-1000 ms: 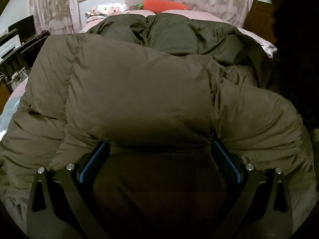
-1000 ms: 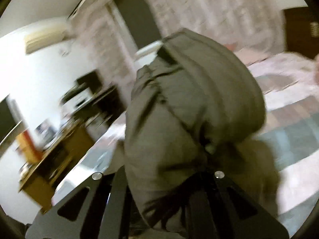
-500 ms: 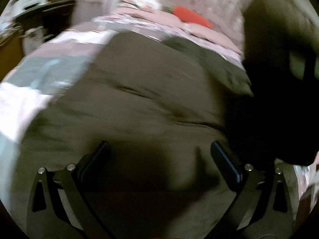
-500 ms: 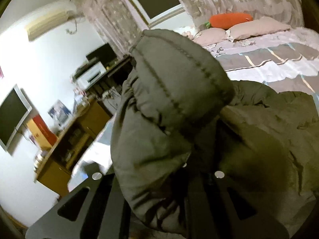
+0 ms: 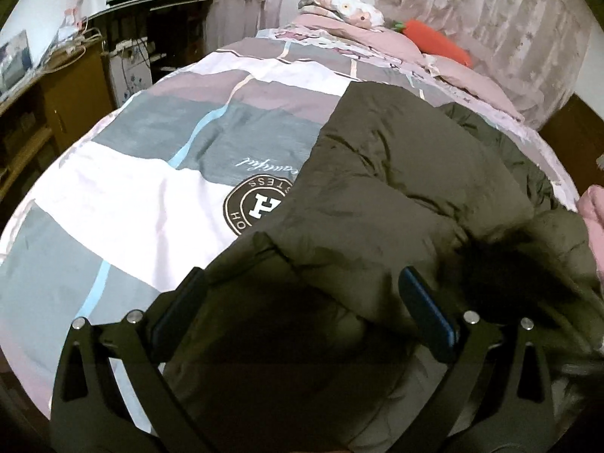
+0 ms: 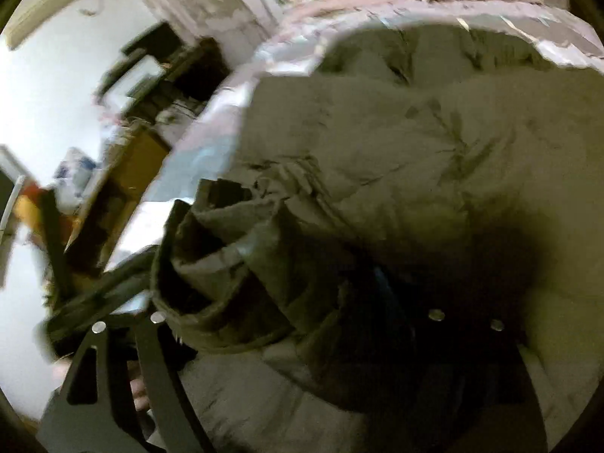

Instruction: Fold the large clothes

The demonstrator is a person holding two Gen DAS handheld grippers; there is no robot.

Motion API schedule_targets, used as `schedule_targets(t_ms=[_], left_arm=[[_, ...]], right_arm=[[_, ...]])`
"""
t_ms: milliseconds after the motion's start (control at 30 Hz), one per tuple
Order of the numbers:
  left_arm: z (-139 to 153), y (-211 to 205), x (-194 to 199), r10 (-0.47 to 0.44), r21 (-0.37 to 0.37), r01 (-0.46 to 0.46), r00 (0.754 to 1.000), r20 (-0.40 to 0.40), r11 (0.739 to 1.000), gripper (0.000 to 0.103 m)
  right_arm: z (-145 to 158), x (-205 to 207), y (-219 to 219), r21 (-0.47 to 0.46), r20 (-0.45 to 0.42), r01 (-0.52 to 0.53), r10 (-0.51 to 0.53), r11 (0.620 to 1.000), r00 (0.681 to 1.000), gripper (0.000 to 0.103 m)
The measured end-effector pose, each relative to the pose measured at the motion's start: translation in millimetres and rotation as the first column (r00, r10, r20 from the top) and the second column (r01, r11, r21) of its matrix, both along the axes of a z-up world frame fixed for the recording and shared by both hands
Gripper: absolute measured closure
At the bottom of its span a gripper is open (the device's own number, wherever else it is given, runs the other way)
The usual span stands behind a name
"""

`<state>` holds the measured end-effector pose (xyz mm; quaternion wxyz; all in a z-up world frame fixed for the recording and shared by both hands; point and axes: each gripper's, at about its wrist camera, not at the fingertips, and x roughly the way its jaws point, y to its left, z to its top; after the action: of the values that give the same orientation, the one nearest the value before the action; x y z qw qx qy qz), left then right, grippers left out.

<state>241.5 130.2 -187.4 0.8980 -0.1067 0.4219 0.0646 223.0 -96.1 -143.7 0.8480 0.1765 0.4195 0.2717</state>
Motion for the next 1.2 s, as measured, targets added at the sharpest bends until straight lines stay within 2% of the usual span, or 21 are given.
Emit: schedule_targets(t_ms=[67,100,133,267,300,333,367,433,467,500,567,667,700,733,800,867,933,1000,1033,1100,1200], left_arm=[[-4,-5,1,-0.012,0.009,0.012,1.0,-0.014,1.0,0.002],[-7,-8,2,-0.013,0.02,0.013,1.0,-0.023,1.0,0.002],[-9,-9,2,-0.012,0.029,0.013,1.0,-0.027,0.999,0.002],[-23,-18,1,-0.011,0.054,0.014,0.998,-0.058,0.998,0.002],[-24,-20,0,-0.008,0.072,0.012,0.998,-0.057,0.997,0.002],[-24,-21,1,-0.005,0.083,0.009,0.999,-0.053,0.997,0.002],[-22,-21,-1,0.009,0.099,-0.005,0.999,-0.047,0.995,0.002],[-15,-21,-2,0.058,0.13,-0.051,0.997,-0.056,0.99,0.002],[-9,-22,-4,0.091,0.157,-0.08,0.994,-0.067,0.984,0.002],[1,-25,-7,0.129,0.186,-0.116,0.99,-0.059,0.976,0.002],[35,-45,-24,0.162,0.232,-0.165,0.986,0.033,0.959,0.002],[96,-117,-53,0.012,0.26,-0.079,0.968,0.249,0.962,0.002],[111,-143,-61,-0.046,0.257,-0.035,0.952,0.304,0.966,0.002],[126,-179,-70,-0.133,0.231,0.048,0.92,0.368,0.972,0.002],[135,-224,-76,-0.235,0.158,0.184,0.871,0.431,0.97,0.002],[122,-283,-67,-0.339,0.128,0.315,0.834,0.435,0.94,0.002],[100,-317,-53,-0.39,0.137,0.366,0.825,0.409,0.92,0.002],[62,-336,-23,-0.384,0.072,0.382,0.867,0.319,0.921,0.002],[35,-332,-1,-0.349,-0.002,0.36,0.906,0.238,0.933,0.002],[0,-316,23,-0.31,-0.065,0.321,0.94,0.139,0.945,0.002],[-21,-304,24,-0.361,0.057,0.356,0.921,0.145,0.933,0.007]], right_arm=[[22,-15,-31,0.006,0.112,0.047,-0.048,0.999,0.993,0.019],[39,-24,-59,-0.037,0.209,0.149,-0.138,0.988,0.968,0.014],[48,-25,-75,-0.07,0.253,0.219,-0.195,0.973,0.948,0.013],[62,-18,-150,-0.126,0.321,0.491,-0.433,0.862,0.842,0.013],[56,-12,-171,-0.159,0.345,0.581,-0.507,0.798,0.79,0.013],[45,-5,-184,-0.198,0.344,0.634,-0.552,0.748,0.759,0.013],[26,6,-198,-0.246,0.321,0.666,-0.589,0.704,0.741,0.013],[-30,30,-221,-0.357,0.224,0.657,-0.622,0.664,0.751,0.013],[-69,45,-220,-0.442,0.146,0.594,-0.599,0.672,0.787,0.013],[-97,50,-215,-0.491,0.127,0.559,-0.58,0.669,0.805,0.012],[-101,45,-210,-0.49,0.176,0.593,-0.594,0.639,0.785,0.011],[-100,35,-206,-0.484,0.203,0.607,-0.594,0.63,0.778,0.011],[-102,36,-212,-0.464,0.189,0.608,-0.599,0.644,0.778,0.011],[-102,41,-215,-0.442,0.169,0.608,-0.604,0.659,0.778,0.011],[-101,49,-217,-0.398,0.132,0.607,-0.612,0.688,0.78,0.01],[-102,50,-221,-0.352,0.102,0.612,-0.621,0.709,0.778,0.009],[-101,51,-225,-0.289,0.071,0.617,-0.627,0.732,0.776,0.008],[-106,45,-241,-0.204,0.021,0.64,-0.65,0.741,0.759,0.008],[-110,42,-252,-0.159,-0.014,0.655,-0.665,0.739,0.747,0.008],[-113,38,-264,-0.119,-0.046,0.671,-0.679,0.732,0.733,0.008],[-111,40,-257,-0.166,-0.028,0.659,-0.672,0.734,0.74,0.004]])
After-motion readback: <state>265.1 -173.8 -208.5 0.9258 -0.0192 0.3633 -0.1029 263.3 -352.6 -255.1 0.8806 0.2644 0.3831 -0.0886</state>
